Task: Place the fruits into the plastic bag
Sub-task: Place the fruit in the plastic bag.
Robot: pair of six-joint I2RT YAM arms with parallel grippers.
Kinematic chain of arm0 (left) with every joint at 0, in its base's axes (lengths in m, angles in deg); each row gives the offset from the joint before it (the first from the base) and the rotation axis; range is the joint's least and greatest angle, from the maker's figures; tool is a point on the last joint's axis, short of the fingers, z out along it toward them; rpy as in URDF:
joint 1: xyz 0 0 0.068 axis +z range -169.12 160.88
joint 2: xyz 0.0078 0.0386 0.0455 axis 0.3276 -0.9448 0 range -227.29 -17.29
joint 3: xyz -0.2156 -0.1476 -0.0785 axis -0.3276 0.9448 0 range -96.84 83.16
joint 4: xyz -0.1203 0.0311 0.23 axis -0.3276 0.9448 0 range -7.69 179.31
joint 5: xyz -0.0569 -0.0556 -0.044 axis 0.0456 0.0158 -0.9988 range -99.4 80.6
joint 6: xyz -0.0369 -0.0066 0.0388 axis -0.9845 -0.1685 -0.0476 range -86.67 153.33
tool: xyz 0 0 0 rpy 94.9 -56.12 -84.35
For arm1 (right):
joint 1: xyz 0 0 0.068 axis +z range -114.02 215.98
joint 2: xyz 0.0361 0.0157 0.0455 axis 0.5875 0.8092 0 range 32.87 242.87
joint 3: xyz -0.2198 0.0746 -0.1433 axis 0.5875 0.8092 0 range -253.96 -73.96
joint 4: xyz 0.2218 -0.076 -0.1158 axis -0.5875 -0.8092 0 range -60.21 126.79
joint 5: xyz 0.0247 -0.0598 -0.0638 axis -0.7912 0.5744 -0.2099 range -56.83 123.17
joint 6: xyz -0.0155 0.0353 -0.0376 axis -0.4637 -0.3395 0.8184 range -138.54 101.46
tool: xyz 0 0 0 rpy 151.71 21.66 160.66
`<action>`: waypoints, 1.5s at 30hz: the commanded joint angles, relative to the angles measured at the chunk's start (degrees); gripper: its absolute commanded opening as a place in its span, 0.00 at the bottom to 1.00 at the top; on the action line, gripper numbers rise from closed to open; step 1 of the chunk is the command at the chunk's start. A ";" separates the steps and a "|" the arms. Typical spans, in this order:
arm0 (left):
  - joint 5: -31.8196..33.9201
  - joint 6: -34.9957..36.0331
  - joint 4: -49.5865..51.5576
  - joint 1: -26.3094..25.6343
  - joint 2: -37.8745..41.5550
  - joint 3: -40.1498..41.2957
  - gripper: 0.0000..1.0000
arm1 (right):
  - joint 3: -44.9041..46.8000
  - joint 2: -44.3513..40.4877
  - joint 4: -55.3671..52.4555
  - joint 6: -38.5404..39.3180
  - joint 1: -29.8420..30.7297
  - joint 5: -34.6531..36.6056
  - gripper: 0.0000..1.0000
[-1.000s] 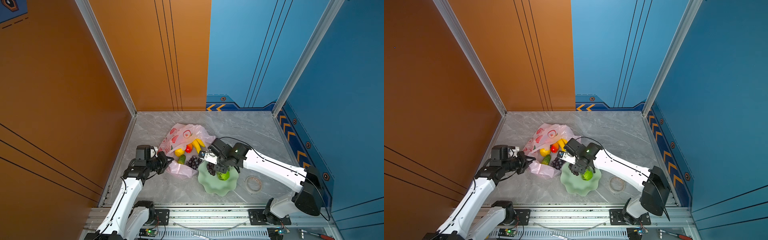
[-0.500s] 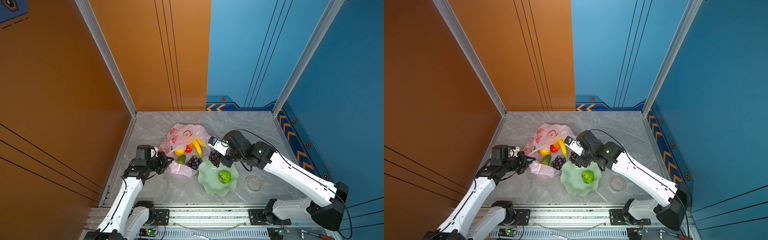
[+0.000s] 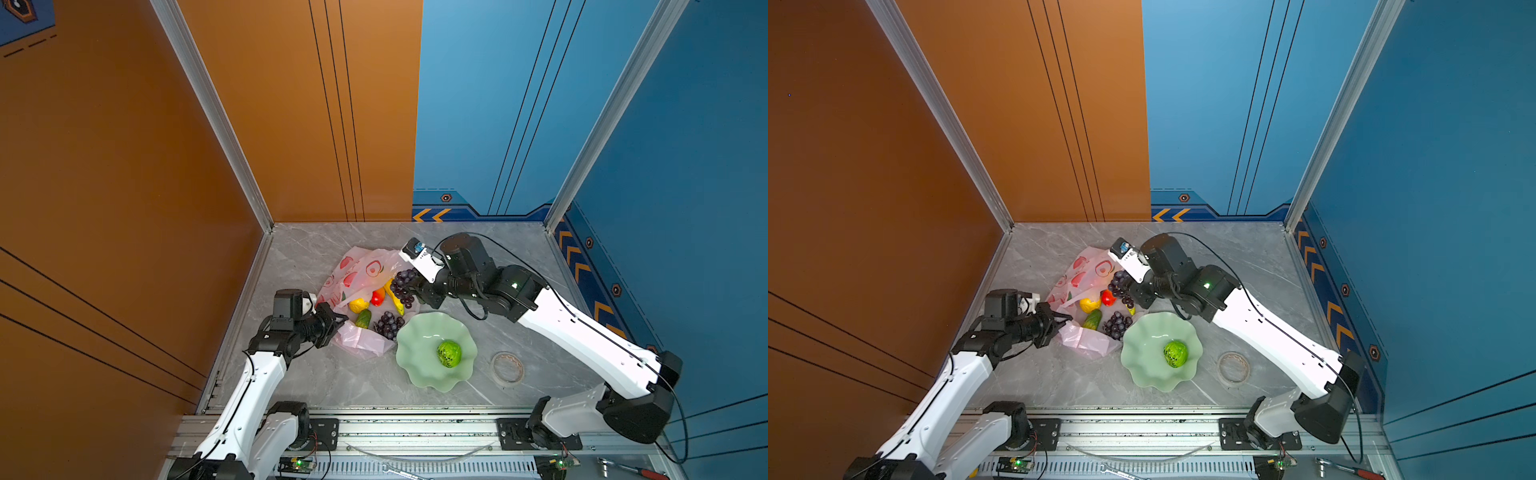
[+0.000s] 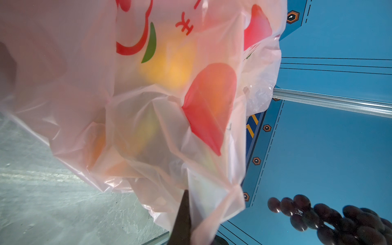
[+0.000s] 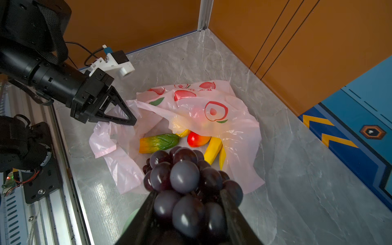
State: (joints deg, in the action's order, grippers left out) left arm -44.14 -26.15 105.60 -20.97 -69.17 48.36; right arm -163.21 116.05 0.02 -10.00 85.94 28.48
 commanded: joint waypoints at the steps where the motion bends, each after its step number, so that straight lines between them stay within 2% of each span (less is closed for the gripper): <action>1: 0.11 0.16 -1.23 -0.33 -0.27 0.41 0.00 | -2.38 3.35 3.24 -1.41 1.00 -2.38 0.43; 13: 0.02 -0.27 -1.66 -0.35 -0.34 0.29 0.00 | -4.67 13.99 7.72 -2.47 1.85 -6.71 0.43; 24: -0.06 -0.54 -2.46 -0.28 -1.29 -0.38 0.00 | -6.23 20.66 9.24 -2.95 2.56 -9.50 0.43; 45: -0.24 -0.53 -1.32 -0.52 -1.05 -1.49 0.00 | -9.86 33.54 13.86 -8.49 3.75 -16.17 0.43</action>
State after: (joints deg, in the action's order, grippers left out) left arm -44.16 -26.54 103.74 -21.08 -70.57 48.25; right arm -170.73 148.09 11.03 -16.32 89.32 14.65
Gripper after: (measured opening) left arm 0.045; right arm 0.427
